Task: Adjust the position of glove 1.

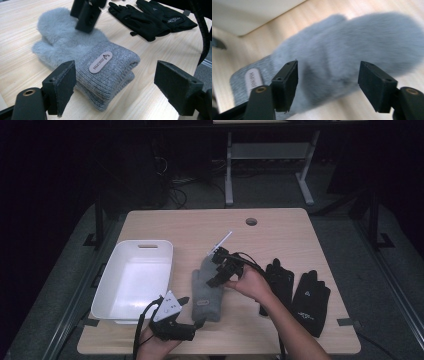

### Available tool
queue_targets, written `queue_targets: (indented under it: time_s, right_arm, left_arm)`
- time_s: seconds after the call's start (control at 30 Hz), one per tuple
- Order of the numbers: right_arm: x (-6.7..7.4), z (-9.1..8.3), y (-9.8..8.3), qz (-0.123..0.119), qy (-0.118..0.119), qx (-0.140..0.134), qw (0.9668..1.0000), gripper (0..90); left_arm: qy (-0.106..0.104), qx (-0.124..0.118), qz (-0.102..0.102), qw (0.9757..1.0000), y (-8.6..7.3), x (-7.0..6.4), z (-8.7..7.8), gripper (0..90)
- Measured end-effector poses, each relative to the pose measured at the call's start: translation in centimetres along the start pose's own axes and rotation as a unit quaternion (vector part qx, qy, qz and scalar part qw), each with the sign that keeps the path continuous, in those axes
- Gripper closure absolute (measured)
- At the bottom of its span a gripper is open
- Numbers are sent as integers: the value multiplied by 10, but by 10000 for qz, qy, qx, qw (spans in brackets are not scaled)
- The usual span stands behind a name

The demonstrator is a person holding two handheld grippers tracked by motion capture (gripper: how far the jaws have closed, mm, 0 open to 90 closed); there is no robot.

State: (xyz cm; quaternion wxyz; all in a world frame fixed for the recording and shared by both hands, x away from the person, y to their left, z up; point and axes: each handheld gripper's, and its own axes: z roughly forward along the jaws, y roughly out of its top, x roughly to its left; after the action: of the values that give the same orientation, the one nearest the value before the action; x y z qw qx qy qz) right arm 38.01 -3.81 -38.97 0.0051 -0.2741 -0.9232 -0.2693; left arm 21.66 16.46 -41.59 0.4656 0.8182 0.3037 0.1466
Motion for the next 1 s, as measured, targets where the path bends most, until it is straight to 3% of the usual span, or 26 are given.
queue_targets:
  time_s: [0.1,0.37,0.5,0.83,1.0]
  right_arm:
    - [-10,-5,-2,259,-60,-193,9995,289]
    - [-41,1,-6,915,-131,-312,9952,264]
    - [-50,7,-5,1153,-107,-331,9927,260]
    - [-64,30,-3,1526,43,-168,9881,267]
    - [-67,39,-5,1622,205,-84,9865,362]
  left_arm:
    - [4,0,3,10000,0,0,0,175]
    - [2,9,8,10000,0,0,0,175]
    - [-7,-13,22,10000,1,-1,0,175]
    - [-28,23,14,10000,1,-2,1,175]
    - [-37,19,25,10000,1,-3,2,175]
